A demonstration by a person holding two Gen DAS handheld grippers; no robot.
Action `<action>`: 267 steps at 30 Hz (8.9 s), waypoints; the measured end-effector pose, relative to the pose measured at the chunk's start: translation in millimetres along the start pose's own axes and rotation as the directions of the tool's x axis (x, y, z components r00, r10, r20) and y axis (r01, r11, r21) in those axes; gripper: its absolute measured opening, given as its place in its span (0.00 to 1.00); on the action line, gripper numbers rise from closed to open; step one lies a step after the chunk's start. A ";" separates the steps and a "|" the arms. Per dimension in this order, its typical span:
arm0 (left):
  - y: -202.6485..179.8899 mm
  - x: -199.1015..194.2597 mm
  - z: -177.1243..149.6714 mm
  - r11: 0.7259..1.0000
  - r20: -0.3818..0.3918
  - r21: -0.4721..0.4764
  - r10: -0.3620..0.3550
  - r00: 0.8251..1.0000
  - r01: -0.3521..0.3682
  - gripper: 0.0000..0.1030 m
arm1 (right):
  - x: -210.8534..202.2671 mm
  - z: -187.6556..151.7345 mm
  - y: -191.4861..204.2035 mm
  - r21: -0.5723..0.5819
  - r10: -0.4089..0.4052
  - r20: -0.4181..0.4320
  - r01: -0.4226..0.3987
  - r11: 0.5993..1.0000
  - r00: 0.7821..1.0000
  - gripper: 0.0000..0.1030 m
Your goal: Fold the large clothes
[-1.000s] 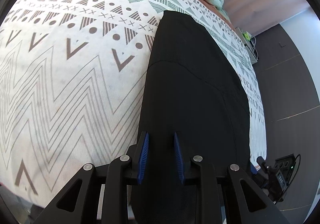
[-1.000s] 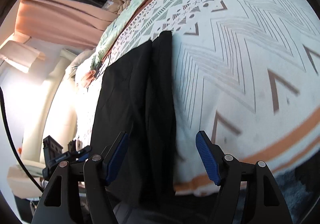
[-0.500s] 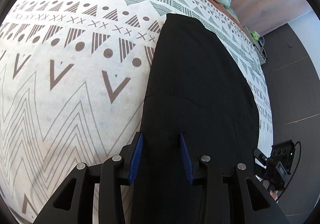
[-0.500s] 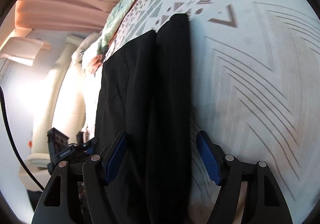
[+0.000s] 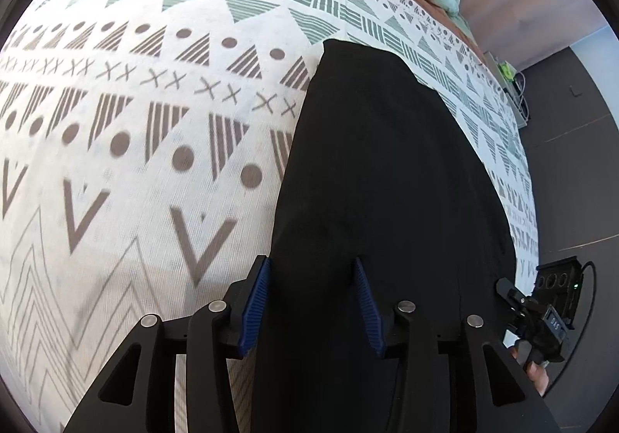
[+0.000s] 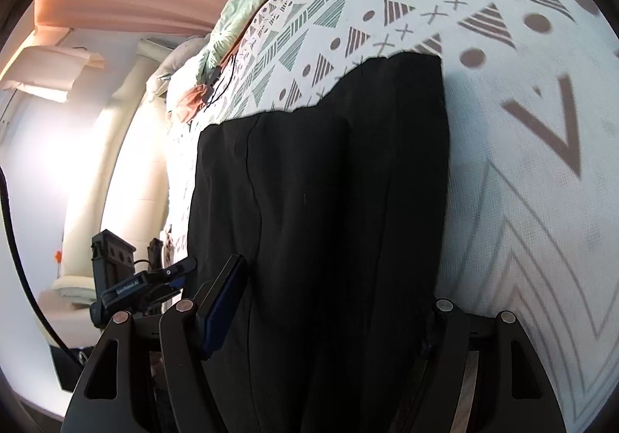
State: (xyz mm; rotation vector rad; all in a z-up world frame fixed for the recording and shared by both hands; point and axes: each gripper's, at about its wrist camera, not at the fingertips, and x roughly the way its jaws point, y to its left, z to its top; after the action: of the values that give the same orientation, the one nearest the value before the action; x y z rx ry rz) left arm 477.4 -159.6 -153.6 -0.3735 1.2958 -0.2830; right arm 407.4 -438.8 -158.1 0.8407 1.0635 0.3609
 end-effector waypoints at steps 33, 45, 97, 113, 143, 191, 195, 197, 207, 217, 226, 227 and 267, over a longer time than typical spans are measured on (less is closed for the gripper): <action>-28.0 -150.8 -66.2 0.982 0.277 0.119 -0.174 0.945 0.146 0.14 | -107.1 -87.8 171.2 -0.283 -0.061 0.265 0.138 0.949 0.962 0.14; -4.0 -237.7 -89.7 0.973 0.379 0.148 -0.221 0.899 0.177 0.13 | -133.1 -141.0 259.2 -0.383 0.023 0.342 0.117 0.916 0.939 0.14; 352.8 -544.3 -85.7 0.974 0.668 -0.222 0.179 0.722 -0.037 0.10 | 157.5 -260.6 588.1 -0.737 0.234 -0.164 -0.277 0.616 0.958 0.14; 420.3 -583.1 -59.8 0.924 0.635 -0.333 0.368 0.679 -0.189 0.09 | 263.6 -281.2 634.2 -0.649 0.301 -0.338 -0.452 0.612 0.892 0.14; 505.4 -437.8 38.3 0.848 0.398 -0.402 0.501 0.769 -0.344 0.41 | 465.2 -158.9 479.1 -0.464 0.092 -0.411 -0.295 0.835 0.907 0.14; 443.5 -480.9 -157.8 0.816 0.563 -0.500 0.561 0.607 -0.290 0.96 | 364.6 -157.1 506.8 -0.698 -0.178 -0.212 -0.022 0.716 0.961 0.92; 418.3 -481.6 -164.1 0.826 0.584 -0.475 0.553 0.595 -0.302 0.98 | 339.6 -154.3 501.5 -0.694 -0.173 -0.190 -0.008 0.720 0.966 0.95; 403.7 -479.2 -166.2 0.836 0.591 -0.458 0.541 0.598 -0.303 0.98 | 322.1 -153.9 498.8 -0.707 -0.167 -0.161 0.004 0.707 0.973 0.95; 331.1 -467.6 -175.1 0.872 0.647 -0.358 0.489 0.586 -0.333 0.99 | 242.2 -154.7 465.4 -0.722 -0.145 -0.043 0.070 0.688 0.988 0.99; 266.4 -461.1 -199.8 0.896 0.715 -0.285 0.435 0.547 -0.340 1.00 | 153.4 -157.2 417.7 -0.717 -0.123 0.142 0.188 0.672 0.982 1.00; 218.9 -455.0 -229.3 0.912 0.755 -0.216 0.382 0.533 -0.349 1.00 | 87.1 -174.8 383.8 -0.705 -0.121 0.248 0.265 0.658 0.961 1.00; 214.0 -453.4 -233.5 0.914 0.759 -0.206 0.374 0.533 -0.349 0.99 | 79.0 -178.0 380.4 -0.703 -0.124 0.268 0.282 0.653 0.956 1.00; 146.7 -414.7 -407.7 0.926 0.776 -0.026 0.256 0.577 -0.376 1.00 | -81.8 -362.7 274.8 -0.635 -0.040 0.454 0.355 0.687 0.890 1.00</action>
State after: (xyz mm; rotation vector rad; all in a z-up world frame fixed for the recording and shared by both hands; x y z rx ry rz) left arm -22.0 97.7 56.5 -0.0940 0.4510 0.1070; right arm 85.9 -157.7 18.9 0.0733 0.5269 0.3461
